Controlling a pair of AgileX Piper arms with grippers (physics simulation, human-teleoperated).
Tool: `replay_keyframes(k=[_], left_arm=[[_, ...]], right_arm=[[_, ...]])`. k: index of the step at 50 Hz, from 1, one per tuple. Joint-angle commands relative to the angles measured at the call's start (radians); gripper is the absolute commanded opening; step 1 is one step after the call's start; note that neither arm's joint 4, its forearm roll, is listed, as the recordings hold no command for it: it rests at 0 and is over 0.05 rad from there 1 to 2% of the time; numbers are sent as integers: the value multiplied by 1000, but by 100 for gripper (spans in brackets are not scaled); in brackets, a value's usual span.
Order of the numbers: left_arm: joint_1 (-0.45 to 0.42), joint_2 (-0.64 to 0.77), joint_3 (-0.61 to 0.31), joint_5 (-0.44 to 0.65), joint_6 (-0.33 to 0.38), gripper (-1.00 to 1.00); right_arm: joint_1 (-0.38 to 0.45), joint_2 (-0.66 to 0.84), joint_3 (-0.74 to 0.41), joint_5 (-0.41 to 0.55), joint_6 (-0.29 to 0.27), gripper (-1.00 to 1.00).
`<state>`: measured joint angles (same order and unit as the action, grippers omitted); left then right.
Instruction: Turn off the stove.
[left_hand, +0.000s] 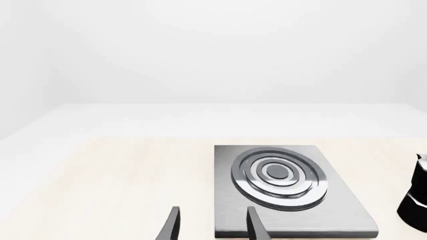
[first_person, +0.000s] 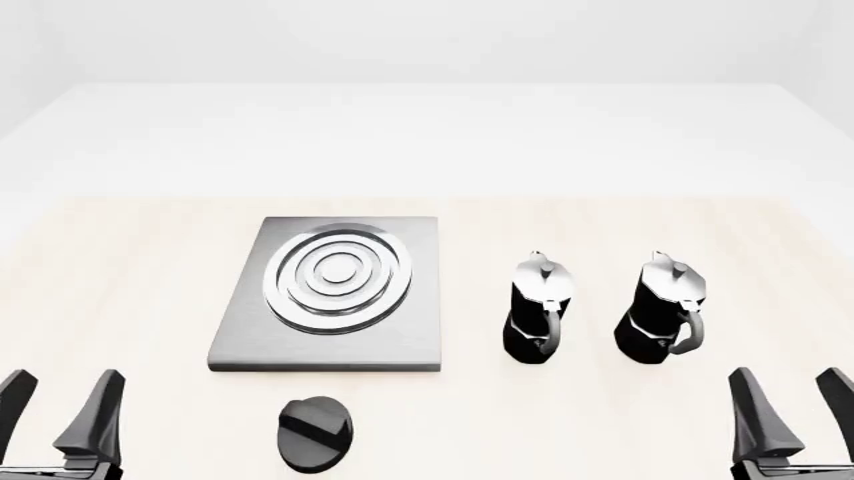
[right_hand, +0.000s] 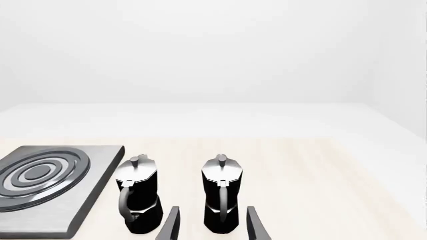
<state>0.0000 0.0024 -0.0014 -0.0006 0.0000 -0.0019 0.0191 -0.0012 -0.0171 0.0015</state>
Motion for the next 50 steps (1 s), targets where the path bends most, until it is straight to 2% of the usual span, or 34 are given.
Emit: replay_keyframes(k=[1,24,30,34,39,44,46,50], left_arm=[[0,5,-3,-1,0,100],[0,5,-3,-1,0,100],[0,5,-3,-1,0,100],[0,5,-3,-1,0,100],[0,5,-3,-1,0,100],[0,5,-3,-1,0,100],[0,5,-3,-1,0,100],[0,5,-3,-1,0,100]], right_arm=[[-3,60,-1,-54,0,100],[3,54,-3,-51,-11,100],[31,51,-14,-33,10,100],[33,40,-18,-23,0,100],[112,-3,-36,33,29,100],[165,-15,-46,55,31,100],[217,-13,-56,64,37,100],[245,-14,-70,74,33,100]])
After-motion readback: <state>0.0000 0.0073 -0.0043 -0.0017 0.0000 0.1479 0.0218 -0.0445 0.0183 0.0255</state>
